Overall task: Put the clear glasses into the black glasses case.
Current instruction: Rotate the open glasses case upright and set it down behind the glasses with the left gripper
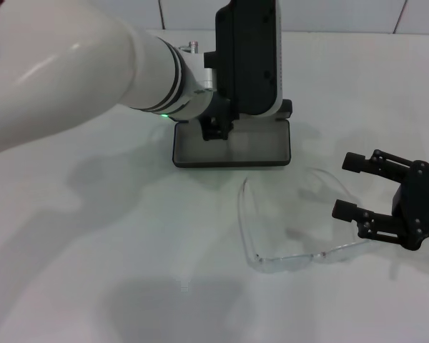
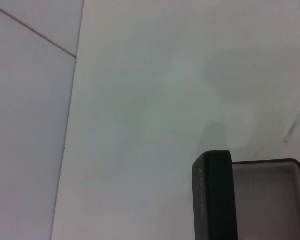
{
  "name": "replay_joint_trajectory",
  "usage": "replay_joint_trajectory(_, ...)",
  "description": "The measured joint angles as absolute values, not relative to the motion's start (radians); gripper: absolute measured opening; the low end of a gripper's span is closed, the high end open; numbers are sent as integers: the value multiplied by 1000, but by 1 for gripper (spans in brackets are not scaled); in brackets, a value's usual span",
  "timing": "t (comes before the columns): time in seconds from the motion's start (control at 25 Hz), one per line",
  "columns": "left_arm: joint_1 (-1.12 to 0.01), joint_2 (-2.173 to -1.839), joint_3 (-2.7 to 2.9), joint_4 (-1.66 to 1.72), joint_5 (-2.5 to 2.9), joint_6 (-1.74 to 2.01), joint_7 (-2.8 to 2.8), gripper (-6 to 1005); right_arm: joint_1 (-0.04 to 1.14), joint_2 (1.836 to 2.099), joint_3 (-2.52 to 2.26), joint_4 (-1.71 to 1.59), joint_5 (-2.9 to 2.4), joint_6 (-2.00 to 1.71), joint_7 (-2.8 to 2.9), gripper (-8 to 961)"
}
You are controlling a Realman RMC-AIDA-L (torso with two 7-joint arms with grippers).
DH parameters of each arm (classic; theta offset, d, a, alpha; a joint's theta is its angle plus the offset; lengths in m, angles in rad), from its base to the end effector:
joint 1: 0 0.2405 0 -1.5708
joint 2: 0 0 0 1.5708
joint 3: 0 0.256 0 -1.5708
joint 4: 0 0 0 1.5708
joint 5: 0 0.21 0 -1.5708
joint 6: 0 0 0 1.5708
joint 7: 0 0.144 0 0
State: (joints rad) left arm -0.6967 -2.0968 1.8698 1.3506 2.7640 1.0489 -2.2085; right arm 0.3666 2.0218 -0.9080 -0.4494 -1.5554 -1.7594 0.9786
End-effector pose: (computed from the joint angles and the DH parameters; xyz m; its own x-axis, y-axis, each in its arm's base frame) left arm -0.0961 0.3738 -0.0774 0.8664 -0.1865 -0.4632 -0.3907 -0.8309 -0.3963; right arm 0.2736 0.2671 0.0023 0.6699 -0.0940 -0.7364 -0.3050 -0.9392 -0.1576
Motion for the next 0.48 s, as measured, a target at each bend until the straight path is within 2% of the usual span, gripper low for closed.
replay_joint_trajectory(0.4, -691, -2098, 1871, 1325, 2787, 995, -2233, 220, 368, 2022, -908, -443, -1554, -1760, 978, 767)
replay_joint_trajectory(0.48, -678, -2097, 1876, 1334, 2794, 972, -2238, 277, 367, 2022, -908, -442, -1553, -1760, 978, 767)
